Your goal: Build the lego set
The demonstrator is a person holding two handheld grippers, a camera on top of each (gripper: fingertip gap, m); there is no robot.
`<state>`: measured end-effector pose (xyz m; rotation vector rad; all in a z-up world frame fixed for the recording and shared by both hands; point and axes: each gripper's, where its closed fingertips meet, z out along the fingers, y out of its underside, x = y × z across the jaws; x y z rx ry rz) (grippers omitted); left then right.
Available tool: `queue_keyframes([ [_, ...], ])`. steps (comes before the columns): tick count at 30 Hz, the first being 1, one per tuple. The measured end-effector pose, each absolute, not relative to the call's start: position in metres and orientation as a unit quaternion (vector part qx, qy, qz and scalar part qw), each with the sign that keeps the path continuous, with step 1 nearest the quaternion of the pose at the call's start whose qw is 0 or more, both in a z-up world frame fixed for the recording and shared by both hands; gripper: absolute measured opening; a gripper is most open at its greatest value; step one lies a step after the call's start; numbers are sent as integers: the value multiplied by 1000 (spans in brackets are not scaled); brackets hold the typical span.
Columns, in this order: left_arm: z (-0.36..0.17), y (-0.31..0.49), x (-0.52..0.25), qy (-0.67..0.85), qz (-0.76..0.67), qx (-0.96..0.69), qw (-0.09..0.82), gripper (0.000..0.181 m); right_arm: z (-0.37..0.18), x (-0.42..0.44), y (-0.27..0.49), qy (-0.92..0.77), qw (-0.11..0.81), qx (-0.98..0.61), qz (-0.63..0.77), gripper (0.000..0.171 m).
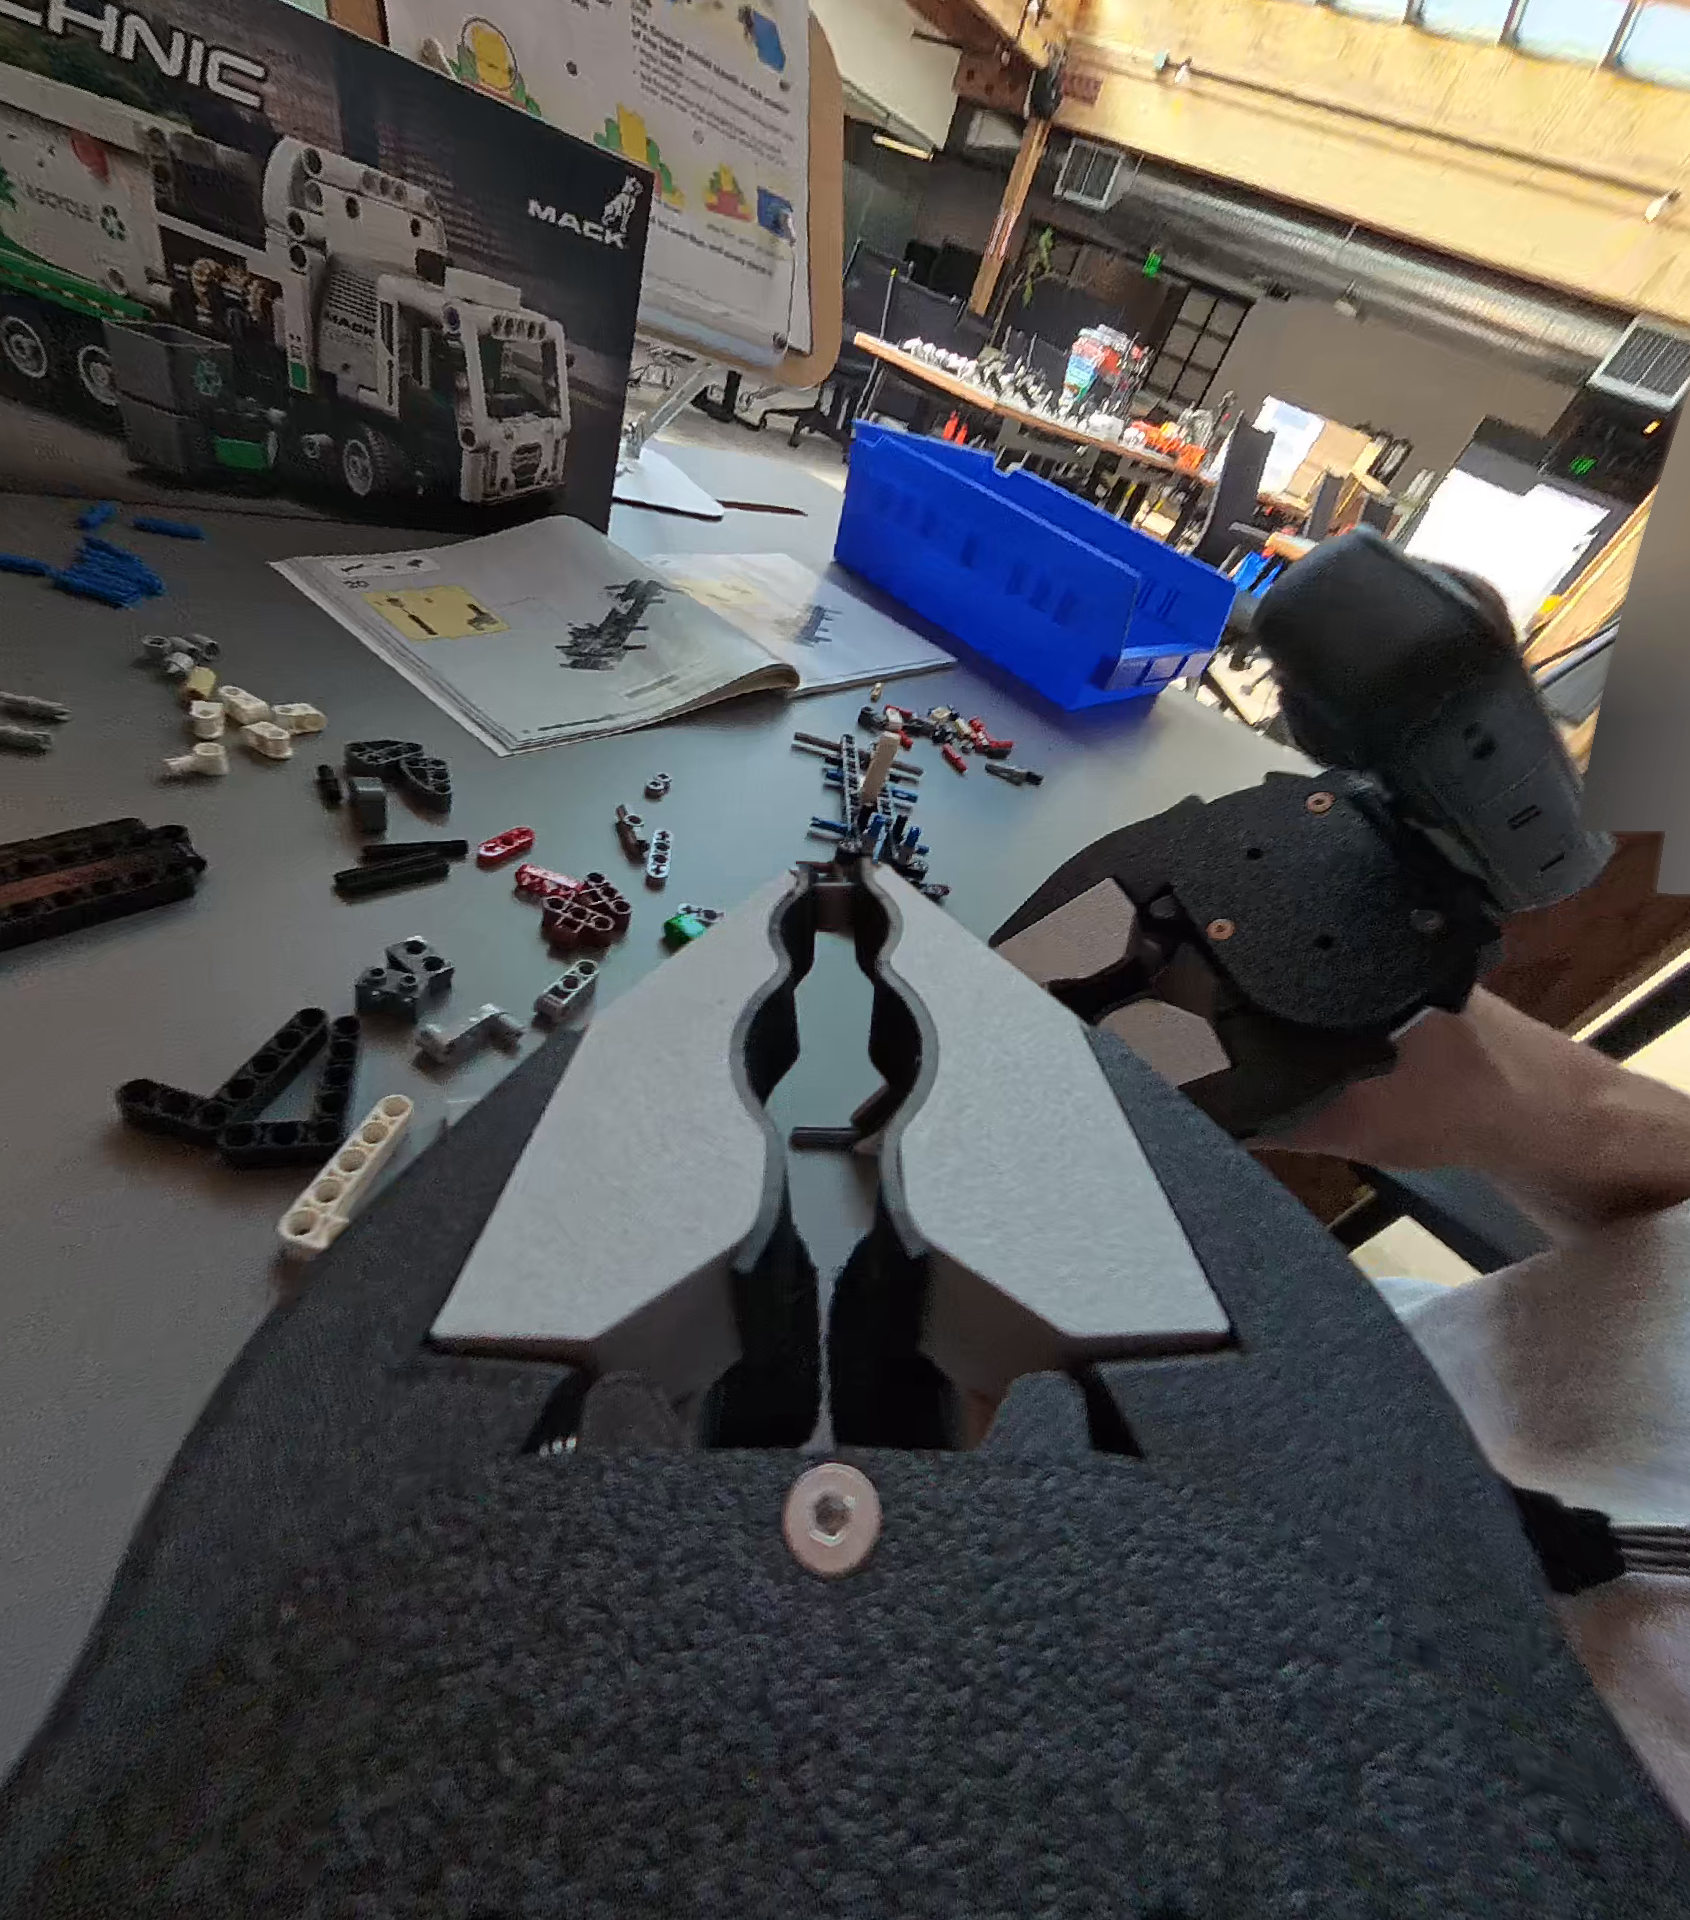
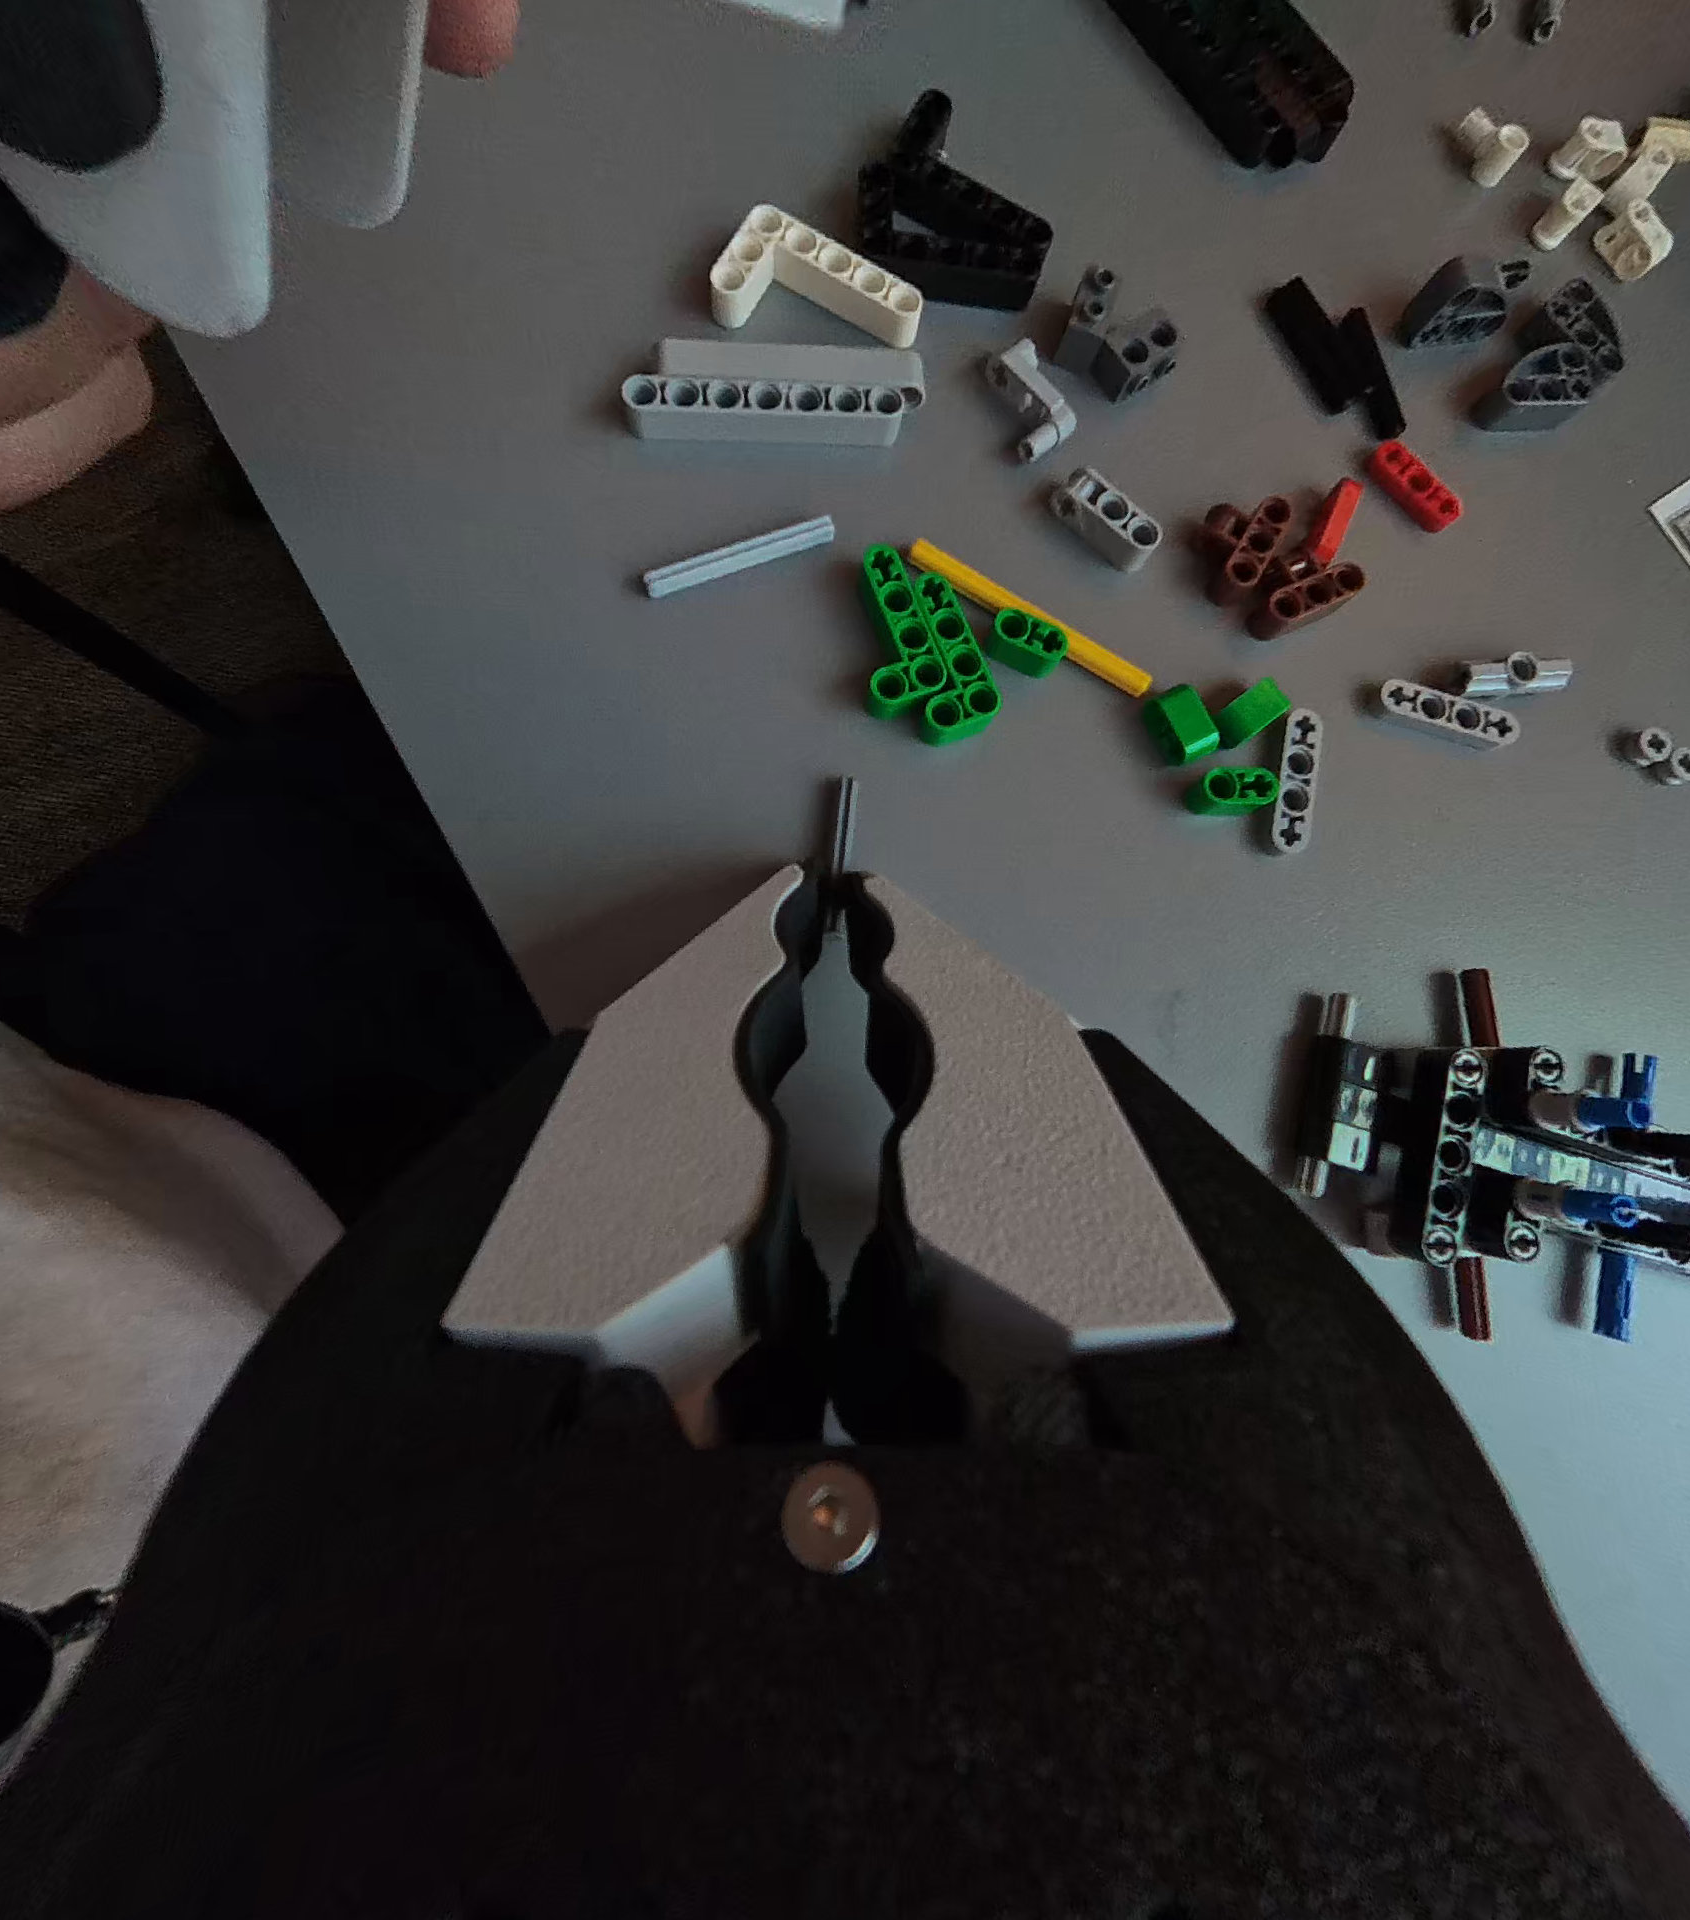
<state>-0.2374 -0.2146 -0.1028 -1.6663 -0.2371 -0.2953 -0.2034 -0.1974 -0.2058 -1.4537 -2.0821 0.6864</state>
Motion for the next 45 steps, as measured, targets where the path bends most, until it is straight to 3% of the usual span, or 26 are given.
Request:
queue_keyframes([
  [1,-100,-214,-237,-113,-143,-726,663,4,-206,-204,-197,-766,251,-533,258,1],
  [5,-88,-206,-235,-116,-153,-696,692,3,-187,-209,-190,-726,298,-522,333,0],
  [10,-56,-188,-232,-150,-248,-609,738,4,-96,-214,-199,-603,352,-444,561,0],
  [15,-40,-166,-242,-205,-343,-533,746,4,-63,-225,-188,-557,351,-453,601,0],
  [29,-32,-132,-242,-200,-338,-528,753,4,-53,-234,-156,-420,273,-481,720,0],
  [45,-28,-124,-225,-166,-332,-538,757,4,-54,-222,-152,-444,302,-443,718,0],
])
